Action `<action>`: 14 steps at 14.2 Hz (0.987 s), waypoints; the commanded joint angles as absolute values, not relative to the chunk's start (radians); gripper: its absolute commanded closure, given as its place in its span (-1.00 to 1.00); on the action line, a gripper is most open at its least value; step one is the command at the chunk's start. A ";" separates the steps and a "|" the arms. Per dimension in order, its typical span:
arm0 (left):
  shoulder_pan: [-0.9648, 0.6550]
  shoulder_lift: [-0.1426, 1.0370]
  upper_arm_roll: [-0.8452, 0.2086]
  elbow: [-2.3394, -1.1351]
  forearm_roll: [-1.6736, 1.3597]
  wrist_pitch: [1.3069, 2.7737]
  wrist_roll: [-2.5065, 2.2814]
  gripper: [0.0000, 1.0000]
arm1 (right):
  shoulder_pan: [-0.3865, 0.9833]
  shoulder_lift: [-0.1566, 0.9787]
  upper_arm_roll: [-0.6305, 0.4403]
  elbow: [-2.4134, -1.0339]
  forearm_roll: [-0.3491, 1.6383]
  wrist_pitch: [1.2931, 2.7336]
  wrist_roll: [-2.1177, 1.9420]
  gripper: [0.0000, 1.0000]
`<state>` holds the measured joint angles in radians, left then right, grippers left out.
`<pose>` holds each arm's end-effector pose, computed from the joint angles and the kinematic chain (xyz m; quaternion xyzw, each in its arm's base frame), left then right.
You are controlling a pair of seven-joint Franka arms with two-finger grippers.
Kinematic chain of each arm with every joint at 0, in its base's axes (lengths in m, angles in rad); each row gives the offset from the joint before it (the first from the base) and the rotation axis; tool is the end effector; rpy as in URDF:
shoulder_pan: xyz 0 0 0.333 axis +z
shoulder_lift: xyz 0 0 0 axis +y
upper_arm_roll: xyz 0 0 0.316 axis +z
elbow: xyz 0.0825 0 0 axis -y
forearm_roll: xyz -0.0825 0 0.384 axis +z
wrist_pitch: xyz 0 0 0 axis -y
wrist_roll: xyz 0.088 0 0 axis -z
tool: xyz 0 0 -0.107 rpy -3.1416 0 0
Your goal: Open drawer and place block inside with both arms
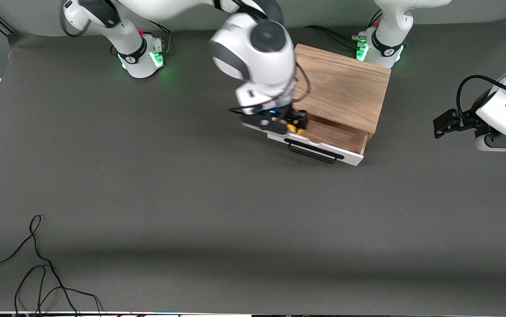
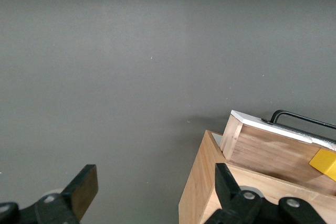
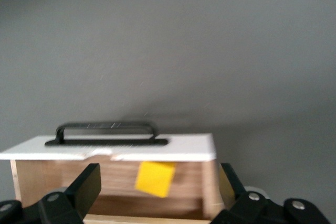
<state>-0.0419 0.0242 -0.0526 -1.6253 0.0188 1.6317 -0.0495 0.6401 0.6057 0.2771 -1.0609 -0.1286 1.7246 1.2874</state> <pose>0.5632 -0.0511 0.5904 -0.9997 0.0231 0.0082 0.0094 0.4994 0.5325 0.4995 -0.9784 0.2028 -0.0056 0.0406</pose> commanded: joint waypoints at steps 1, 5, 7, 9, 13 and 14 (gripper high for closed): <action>-0.041 0.011 -0.054 -1.637 0.031 1.640 -0.044 -0.99 | 0.490 0.465 0.287 -1.160 -0.123 1.636 1.128 -1.00; -0.041 0.011 -0.054 -1.637 0.029 1.640 -0.044 -0.99 | 0.257 0.287 0.282 -1.351 -0.112 1.634 0.795 -1.00; -0.041 0.011 -0.054 -1.637 0.029 1.640 -0.044 -0.99 | 0.160 0.185 0.265 -1.480 -0.100 1.705 0.685 -1.00; -0.041 0.011 -0.054 -1.637 0.029 1.640 -0.044 -0.99 | 0.082 0.086 0.180 -1.602 0.007 1.778 0.538 -1.00; -0.043 0.011 -0.054 -1.637 0.031 1.640 -0.044 -0.99 | 0.086 -0.001 -0.046 -1.747 0.063 1.816 0.249 -1.00; -0.041 0.011 -0.054 -1.637 0.029 1.640 -0.044 -0.99 | 0.087 -0.014 -0.075 -1.764 0.063 1.816 0.212 -1.00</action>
<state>-0.0418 0.0242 -0.0531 -1.6256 0.0188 1.6317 -0.0495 0.0720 0.0539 -0.0227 -1.6588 0.0434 1.7734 0.2968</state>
